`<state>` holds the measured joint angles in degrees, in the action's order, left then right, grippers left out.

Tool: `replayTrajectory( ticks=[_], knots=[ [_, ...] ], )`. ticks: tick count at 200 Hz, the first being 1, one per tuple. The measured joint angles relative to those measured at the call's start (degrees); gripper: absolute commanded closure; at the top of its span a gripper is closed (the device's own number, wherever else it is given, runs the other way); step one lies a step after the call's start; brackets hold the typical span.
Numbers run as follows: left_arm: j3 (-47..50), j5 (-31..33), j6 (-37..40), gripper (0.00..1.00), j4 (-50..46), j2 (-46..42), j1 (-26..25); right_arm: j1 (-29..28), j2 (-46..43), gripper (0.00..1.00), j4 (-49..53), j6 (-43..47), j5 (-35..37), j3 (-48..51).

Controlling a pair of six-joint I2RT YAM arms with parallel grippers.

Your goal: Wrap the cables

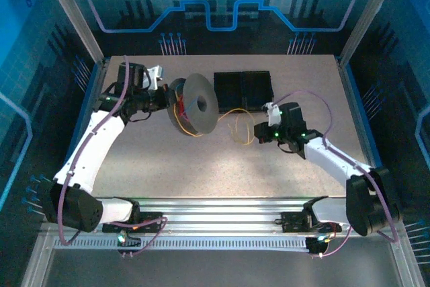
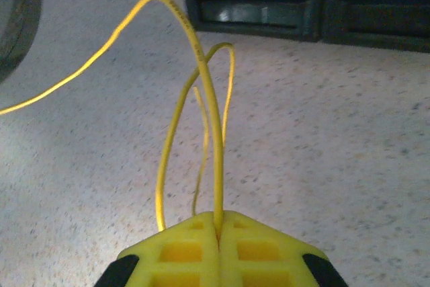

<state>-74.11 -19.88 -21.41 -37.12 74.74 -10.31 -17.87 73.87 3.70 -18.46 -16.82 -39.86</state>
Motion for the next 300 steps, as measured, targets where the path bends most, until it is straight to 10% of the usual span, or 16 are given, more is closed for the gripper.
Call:
replayTrajectory(
  ticks=[145,300],
  knots=[
    [-0.4,16.0,9.7,1.00,-2.8,8.2,-18.0,5.4,10.3,1.00,18.3,5.5,-4.8,-28.2],
    [-5.9,27.7,10.0,1.00,-6.4,16.5,-18.3,-23.2,6.7,1.00,40.5,14.8,11.8,-42.0]
  ],
)
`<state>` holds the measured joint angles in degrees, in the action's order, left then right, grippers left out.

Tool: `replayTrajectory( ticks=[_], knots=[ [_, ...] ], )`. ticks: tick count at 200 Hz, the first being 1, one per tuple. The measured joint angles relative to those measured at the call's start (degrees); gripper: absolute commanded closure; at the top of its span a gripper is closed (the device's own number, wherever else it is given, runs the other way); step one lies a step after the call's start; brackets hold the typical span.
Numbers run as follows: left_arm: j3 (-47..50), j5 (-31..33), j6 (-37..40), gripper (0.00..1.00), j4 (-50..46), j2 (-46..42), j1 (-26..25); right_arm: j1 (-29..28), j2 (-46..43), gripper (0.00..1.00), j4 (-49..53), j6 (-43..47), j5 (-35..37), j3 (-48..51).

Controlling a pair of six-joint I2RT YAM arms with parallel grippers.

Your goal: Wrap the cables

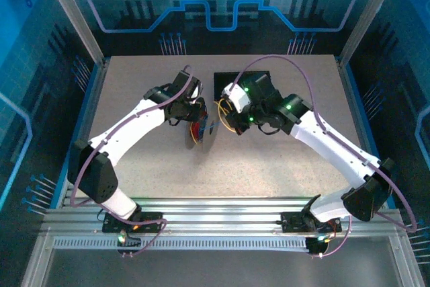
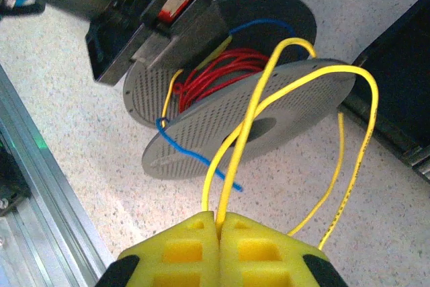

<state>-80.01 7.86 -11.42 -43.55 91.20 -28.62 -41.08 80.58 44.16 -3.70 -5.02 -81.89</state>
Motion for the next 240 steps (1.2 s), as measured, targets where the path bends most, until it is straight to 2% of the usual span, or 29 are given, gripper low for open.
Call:
replayTrajectory(
  ticks=[94,146,187,240],
  knots=[
    [-3.2,0.5,-0.7,1.00,-1.6,2.2,0.0,-12.6,0.4,1.00,3.2,-1.1,10.7,0.1],
    [-3.4,1.0,-5.3,1.00,-2.3,3.0,1.9,-18.4,4.5,1.00,-0.5,-5.6,15.3,4.2],
    [-4.7,1.4,-9.3,1.00,-3.6,3.4,4.3,-19.4,5.5,1.00,-6.3,-9.5,18.1,10.4],
    [-5.8,-0.5,-13.0,1.00,-4.2,3.4,6.0,-18.8,7.0,1.00,-17.3,-14.5,17.8,17.4]
  ],
)
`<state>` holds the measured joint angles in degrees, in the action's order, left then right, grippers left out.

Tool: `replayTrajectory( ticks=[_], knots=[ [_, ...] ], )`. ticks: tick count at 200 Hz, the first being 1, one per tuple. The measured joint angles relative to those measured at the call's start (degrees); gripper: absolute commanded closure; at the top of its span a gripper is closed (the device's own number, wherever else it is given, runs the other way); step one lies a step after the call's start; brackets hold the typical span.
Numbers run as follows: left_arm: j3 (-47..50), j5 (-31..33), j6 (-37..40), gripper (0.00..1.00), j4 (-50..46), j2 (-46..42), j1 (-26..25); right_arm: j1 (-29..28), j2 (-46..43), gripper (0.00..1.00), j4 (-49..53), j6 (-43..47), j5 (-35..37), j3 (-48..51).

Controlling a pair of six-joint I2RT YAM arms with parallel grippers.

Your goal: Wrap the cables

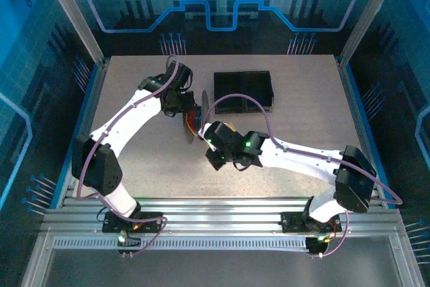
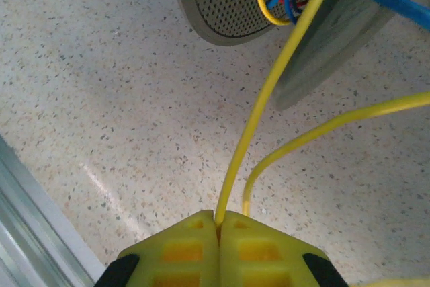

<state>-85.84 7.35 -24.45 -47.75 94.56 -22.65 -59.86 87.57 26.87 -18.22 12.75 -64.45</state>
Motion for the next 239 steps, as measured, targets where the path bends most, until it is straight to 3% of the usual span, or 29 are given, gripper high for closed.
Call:
replayTrajectory(
  ticks=[65,71,90,101,160,239],
  knots=[
    [-0.2,-7.9,-2.6,1.00,0.5,-2.6,3.2,3.9,3.5,1.00,-16.6,-6.1,-2.9,9.9],
    [-0.2,-8.4,-2.6,1.00,0.7,-2.9,3.5,4.6,3.3,0.93,-18.3,-6.4,-3.5,10.7],
    [-0.2,-10.9,-2.7,1.00,1.0,-4.0,4.4,6.8,2.5,0.93,-22.9,-6.6,-6.2,13.0],
    [0.0,-12.0,-2.7,1.00,1.1,-4.9,4.6,8.0,1.8,0.79,-25.1,-6.9,-7.5,14.5],
    [1.4,-15.3,-2.6,1.00,3.2,-8.6,6.1,19.2,-4.2,0.51,-36.5,-9.8,-23.2,26.8],
    [2.5,-17.6,-2.6,1.00,4.4,-10.7,6.9,31.1,-12.3,0.45,-51.2,-17.6,-43.7,37.2]
  ],
)
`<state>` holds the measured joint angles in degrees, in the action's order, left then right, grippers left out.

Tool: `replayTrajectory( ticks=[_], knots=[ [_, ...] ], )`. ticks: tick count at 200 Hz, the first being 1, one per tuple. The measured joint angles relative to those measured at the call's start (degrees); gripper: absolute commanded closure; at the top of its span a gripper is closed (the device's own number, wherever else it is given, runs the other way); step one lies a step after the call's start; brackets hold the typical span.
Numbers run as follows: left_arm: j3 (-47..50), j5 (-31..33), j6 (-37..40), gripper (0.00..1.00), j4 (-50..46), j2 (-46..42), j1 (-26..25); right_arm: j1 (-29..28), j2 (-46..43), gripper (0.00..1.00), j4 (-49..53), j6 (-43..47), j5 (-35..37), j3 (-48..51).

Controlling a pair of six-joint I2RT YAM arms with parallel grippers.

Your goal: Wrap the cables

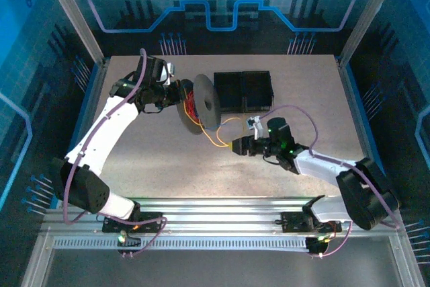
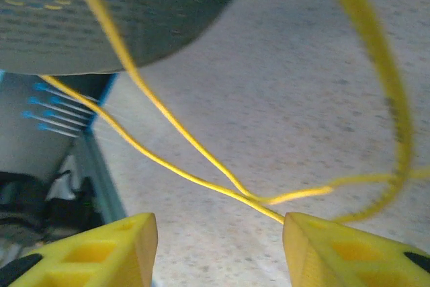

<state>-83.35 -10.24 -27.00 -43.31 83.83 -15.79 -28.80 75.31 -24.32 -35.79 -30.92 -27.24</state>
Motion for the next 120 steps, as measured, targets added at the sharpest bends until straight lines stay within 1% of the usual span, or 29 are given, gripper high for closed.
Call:
replayTrajectory(
  ticks=[11,21,35,43,60,77,101,120],
  knots=[
    [0.0,0.1,0.1,1.00,0.0,0.0,0.0,-0.2,-2.2,0.39,-2.3,-0.6,-3.1,1.1],
    [0.0,0.1,0.1,1.00,0.0,0.0,0.0,-0.6,-4.6,0.37,-3.6,-0.8,-5.4,1.6],
    [0.1,0.1,0.1,1.00,0.0,0.0,0.0,-1.9,-8.7,0.31,-3.9,0.4,-7.2,1.7],
    [0.1,0.1,0.1,1.00,0.0,0.0,0.0,-3.3,-12.0,0.29,-3.2,2.1,-7.1,1.6],
    [0.1,0.3,0.1,1.00,0.0,0.0,0.0,-6.5,-18.9,0.27,0.8,6.5,-5.9,0.9],
    [0.1,0.6,0.1,1.00,0.0,0.0,-0.2,-7.7,-22.5,0.26,4.6,9.4,-3.3,-1.0],
    [0.1,1.4,0.1,1.00,-0.1,0.0,-0.8,-8.0,-22.9,0.26,10.7,11.9,1.0,-5.2],
    [0.1,1.6,0.2,1.00,-0.1,0.1,-1.3,-8.0,-21.9,0.27,13.4,12.3,3.0,-7.5]
  ],
)
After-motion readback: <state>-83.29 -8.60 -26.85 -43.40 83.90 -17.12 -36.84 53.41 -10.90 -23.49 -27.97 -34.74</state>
